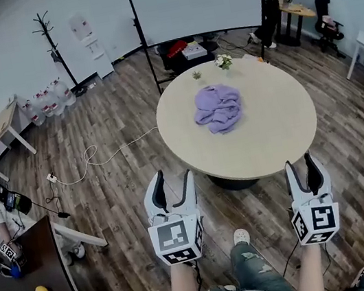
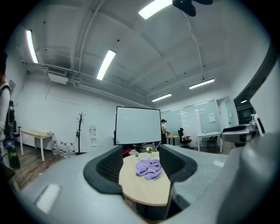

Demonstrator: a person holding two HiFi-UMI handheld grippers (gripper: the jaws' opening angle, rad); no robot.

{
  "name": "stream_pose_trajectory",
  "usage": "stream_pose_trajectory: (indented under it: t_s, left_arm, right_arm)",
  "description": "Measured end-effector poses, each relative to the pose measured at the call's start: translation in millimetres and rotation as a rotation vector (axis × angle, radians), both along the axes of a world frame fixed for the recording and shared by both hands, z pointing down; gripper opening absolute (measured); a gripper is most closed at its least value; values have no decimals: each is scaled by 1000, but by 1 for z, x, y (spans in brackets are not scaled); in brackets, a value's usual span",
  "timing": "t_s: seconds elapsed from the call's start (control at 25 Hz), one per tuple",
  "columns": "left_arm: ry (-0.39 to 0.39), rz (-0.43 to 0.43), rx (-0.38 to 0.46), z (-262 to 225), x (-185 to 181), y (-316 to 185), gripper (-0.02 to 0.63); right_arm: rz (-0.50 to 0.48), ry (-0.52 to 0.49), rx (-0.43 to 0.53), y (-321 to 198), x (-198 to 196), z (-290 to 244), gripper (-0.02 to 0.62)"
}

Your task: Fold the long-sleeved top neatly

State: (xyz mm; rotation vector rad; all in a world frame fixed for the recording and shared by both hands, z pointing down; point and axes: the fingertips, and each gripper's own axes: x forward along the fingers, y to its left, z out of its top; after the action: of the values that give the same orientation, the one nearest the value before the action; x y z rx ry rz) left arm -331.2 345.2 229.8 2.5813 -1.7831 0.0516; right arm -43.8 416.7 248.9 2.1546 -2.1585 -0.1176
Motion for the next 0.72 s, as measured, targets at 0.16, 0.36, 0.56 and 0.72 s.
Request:
stream_pose_trajectory:
  t_s: [0.16, 0.36, 0.56, 0.72]
  left_arm:
    - [3, -33, -4, -5, 19, -55, 255]
    - [15, -65, 3, -16, 42, -122, 255]
    - [2, -88, 4, -17, 63, -175, 255]
    - [-20, -93, -8, -16, 73, -206, 255]
  right_arm:
    - [-38, 4, 4, -64, 22, -8, 230]
    - [-68, 14, 8, -140, 50, -17, 230]
    - [-103, 24, 3, -198, 72, -18, 230]
    - [-120, 31, -10, -232, 83, -15, 227]
